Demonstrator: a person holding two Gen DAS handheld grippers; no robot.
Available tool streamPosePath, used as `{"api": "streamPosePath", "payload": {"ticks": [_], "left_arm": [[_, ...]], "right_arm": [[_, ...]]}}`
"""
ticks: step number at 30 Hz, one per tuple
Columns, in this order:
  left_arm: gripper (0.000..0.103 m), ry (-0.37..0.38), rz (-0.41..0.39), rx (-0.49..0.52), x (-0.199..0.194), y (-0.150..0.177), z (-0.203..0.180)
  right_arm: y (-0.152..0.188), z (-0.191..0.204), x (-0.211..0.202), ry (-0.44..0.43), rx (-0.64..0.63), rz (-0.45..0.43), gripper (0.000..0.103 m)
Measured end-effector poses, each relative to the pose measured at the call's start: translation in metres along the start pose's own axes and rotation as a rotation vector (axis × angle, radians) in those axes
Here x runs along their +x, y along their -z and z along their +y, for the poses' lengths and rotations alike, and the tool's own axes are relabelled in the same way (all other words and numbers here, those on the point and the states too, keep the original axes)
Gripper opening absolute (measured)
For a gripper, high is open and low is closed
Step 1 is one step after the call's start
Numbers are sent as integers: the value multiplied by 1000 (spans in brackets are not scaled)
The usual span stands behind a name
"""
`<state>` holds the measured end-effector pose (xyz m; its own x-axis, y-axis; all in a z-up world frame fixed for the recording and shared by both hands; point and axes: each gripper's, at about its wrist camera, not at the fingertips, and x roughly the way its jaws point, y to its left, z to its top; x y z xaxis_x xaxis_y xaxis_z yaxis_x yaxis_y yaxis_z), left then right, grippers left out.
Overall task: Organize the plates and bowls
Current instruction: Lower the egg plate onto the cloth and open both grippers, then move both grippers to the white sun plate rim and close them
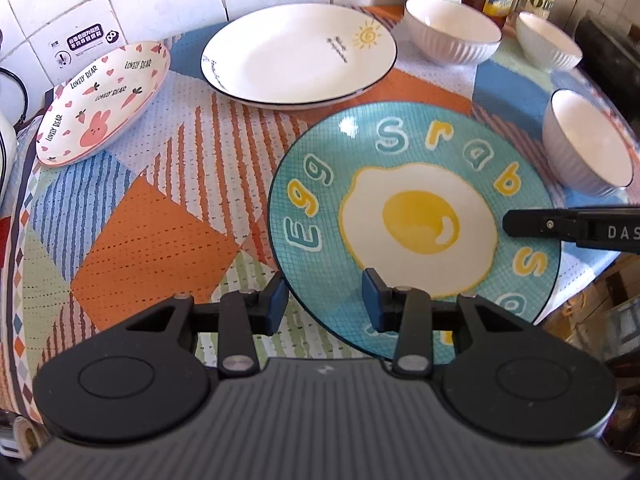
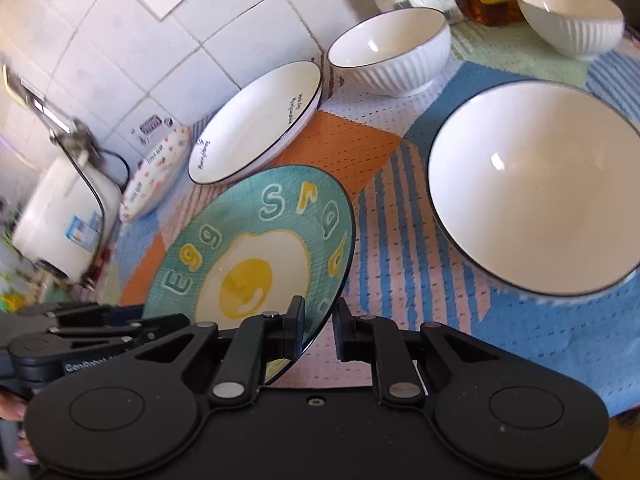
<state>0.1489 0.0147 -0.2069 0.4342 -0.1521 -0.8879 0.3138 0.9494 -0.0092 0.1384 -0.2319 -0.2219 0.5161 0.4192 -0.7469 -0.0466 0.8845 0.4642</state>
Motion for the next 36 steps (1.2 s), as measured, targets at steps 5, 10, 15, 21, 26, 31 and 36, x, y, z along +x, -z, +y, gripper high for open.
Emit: {"api": "streamPosePath", "payload": {"ticks": [5, 10, 15, 21, 26, 31, 36], "left_arm": [[37, -2, 70, -47, -3, -4, 1], [38, -11, 35, 5, -31, -14, -9], [41, -14, -1, 17, -58, -32, -18], [46, -22, -19, -5, -76, -57, -21], [50, -39, -17, -60, -81, -71, -12], [51, -89, -29, -74, -79, -82, -3], [51, -103, -90, -111, -75, -82, 13]], "right_arm": [[-3, 6, 3, 50, -76, 37, 23], [-7, 17, -7, 99, -156, 43, 28], [-19, 25, -30, 122, -224, -4, 40], [-49, 36, -61, 123, -257, -93, 62], [-69, 38, -63, 42, -298, -120, 62], [-81, 42, -54, 0, -338, -131, 63], [-92, 43, -47, -15, -322, -176, 66]]}}
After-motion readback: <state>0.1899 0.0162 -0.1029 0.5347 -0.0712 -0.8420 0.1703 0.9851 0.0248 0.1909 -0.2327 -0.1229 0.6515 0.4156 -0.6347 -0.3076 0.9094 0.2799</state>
